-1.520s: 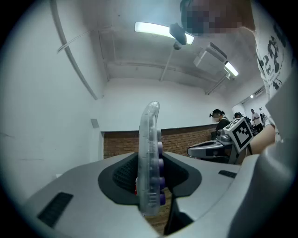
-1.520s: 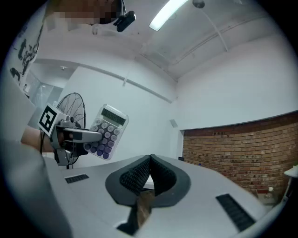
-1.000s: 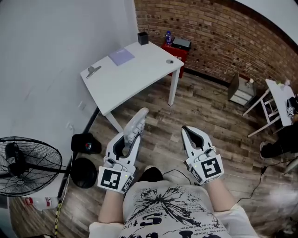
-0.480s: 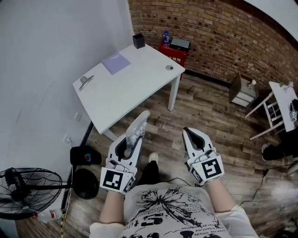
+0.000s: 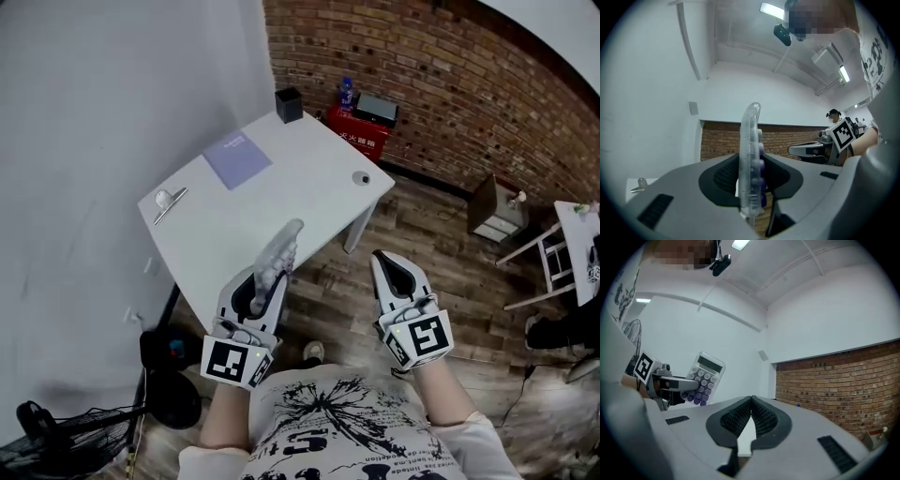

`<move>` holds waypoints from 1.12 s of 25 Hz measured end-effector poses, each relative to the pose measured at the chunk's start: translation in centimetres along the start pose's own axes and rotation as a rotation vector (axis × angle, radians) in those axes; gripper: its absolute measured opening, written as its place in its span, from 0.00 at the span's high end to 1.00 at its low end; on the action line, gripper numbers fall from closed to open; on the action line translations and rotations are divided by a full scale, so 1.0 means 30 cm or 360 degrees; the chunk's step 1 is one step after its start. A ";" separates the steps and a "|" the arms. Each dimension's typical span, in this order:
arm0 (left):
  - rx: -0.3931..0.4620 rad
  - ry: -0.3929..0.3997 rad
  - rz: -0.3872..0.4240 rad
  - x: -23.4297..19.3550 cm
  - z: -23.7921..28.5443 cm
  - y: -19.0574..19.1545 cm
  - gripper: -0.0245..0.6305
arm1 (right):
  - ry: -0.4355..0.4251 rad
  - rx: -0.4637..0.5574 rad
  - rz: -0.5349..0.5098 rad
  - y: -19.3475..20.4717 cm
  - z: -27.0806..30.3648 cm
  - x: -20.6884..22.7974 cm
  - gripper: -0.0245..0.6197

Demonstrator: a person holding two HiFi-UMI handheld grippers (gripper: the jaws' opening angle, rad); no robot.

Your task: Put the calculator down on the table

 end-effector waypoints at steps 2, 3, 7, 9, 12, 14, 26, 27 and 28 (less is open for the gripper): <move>0.0001 -0.0014 -0.0008 -0.074 0.068 0.001 0.75 | -0.0017 -0.0014 0.0001 0.006 0.103 0.031 0.94; -0.0001 -0.0025 -0.0018 -0.107 0.095 0.001 0.75 | -0.0028 -0.0021 0.0004 0.009 0.148 0.043 0.94; -0.0039 -0.0073 -0.0036 -0.202 0.171 0.019 0.75 | -0.0087 -0.0036 0.0026 0.026 0.300 0.078 0.94; -0.0056 -0.0114 -0.0007 -0.236 0.202 0.031 0.75 | -0.0138 -0.0038 0.0031 0.037 0.371 0.099 0.94; -0.0065 -0.0195 0.0009 -0.282 0.255 0.045 0.75 | -0.0222 -0.0039 0.0051 0.061 0.481 0.147 0.94; -0.0072 -0.0256 0.0010 -0.313 0.296 0.055 0.75 | -0.0281 -0.0040 0.0055 0.075 0.557 0.182 0.94; -0.0118 -0.0746 -0.0040 -0.488 0.578 0.103 0.75 | -0.0805 -0.0069 -0.0035 0.091 1.089 0.397 0.94; -0.0130 -0.0777 -0.0049 -0.494 0.602 0.117 0.74 | -0.0844 -0.0077 -0.0039 0.099 1.122 0.414 0.94; -0.0143 -0.0805 -0.0060 -0.501 0.626 0.133 0.75 | -0.0878 -0.0085 -0.0042 0.109 1.156 0.430 0.94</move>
Point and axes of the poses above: the fingertips, and each gripper's own axes: z forward along the fingers, x to its right, y out of its underside, the point moved 6 cm from there along -z, backward along the fingers, and after that the axes turned 7 degrees about -y, right-handed, at the moved point
